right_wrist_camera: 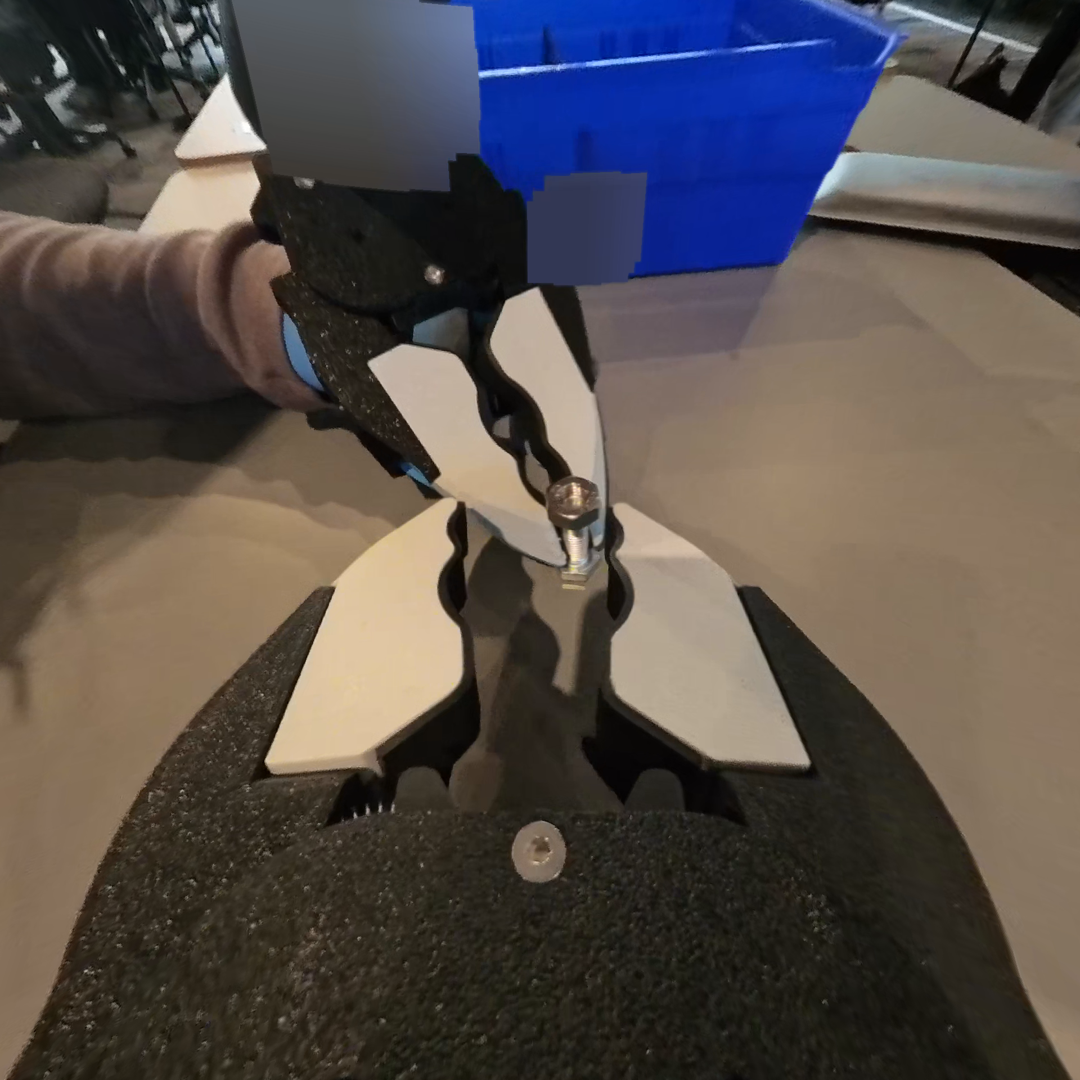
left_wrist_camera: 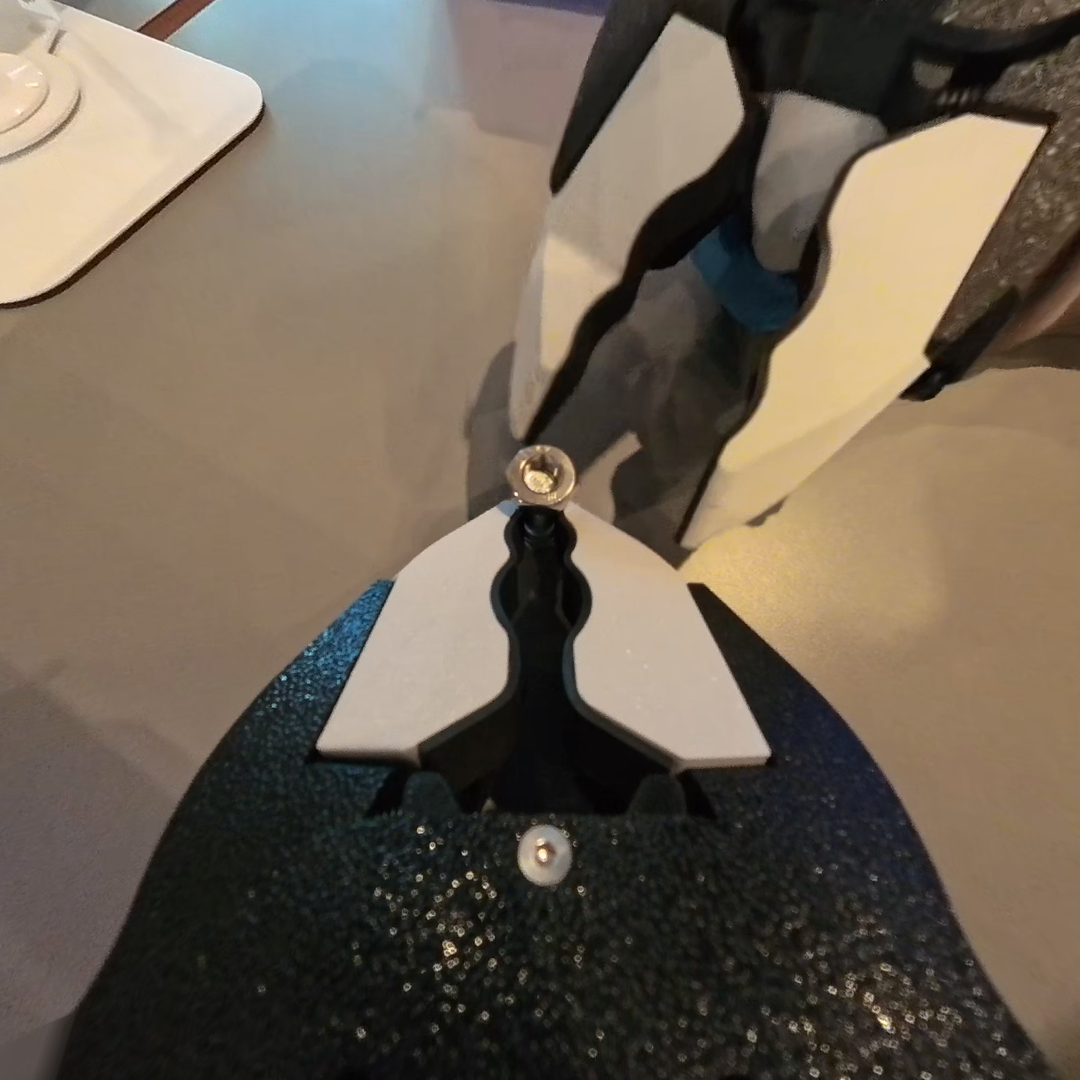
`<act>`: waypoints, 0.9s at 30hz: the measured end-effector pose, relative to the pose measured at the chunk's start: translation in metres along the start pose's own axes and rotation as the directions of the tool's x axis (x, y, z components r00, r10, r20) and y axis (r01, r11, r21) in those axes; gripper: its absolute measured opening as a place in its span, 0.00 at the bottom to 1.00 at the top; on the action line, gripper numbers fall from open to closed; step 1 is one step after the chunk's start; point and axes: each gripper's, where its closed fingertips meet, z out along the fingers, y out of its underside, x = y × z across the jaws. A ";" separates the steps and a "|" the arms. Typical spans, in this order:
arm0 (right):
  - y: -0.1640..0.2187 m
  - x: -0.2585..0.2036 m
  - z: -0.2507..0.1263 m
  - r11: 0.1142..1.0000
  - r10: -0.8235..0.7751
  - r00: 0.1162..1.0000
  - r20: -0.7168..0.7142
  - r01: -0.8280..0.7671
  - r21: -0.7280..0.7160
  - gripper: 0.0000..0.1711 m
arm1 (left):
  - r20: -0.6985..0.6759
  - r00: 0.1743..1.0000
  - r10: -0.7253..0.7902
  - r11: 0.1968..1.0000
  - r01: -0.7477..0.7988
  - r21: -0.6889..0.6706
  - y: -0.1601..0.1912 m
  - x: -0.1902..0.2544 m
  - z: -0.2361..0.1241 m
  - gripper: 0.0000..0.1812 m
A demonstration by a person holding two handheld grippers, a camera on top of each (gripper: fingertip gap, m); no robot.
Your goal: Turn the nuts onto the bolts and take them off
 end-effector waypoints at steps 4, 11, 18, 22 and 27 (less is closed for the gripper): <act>0.001 -0.016 -0.008 1.000 0.024 0.993 0.119 -0.026 0.014 0.12 | -0.001 1.000 0.000 1.000 0.000 0.000 0.000 0.000 0.000 0.05; -0.003 0.002 -0.003 0.999 0.020 1.000 0.007 -0.021 0.028 0.23 | -0.001 1.000 0.001 1.000 -0.001 0.000 0.000 0.000 0.000 0.05; 0.004 -0.008 -0.005 1.000 -0.010 0.997 0.082 0.011 -0.010 0.09 | -0.001 1.000 0.001 1.000 -0.001 0.000 0.000 0.000 0.000 0.05; -0.004 0.005 -0.009 0.999 0.019 1.000 0.008 -0.020 0.047 0.17 | -0.001 1.000 0.001 1.000 -0.001 0.000 0.000 0.000 0.000 0.05; 0.001 0.006 0.001 0.998 -0.061 0.997 -0.044 0.061 -0.017 0.22 | -0.001 1.000 0.001 1.000 -0.001 0.000 0.000 0.000 0.000 0.05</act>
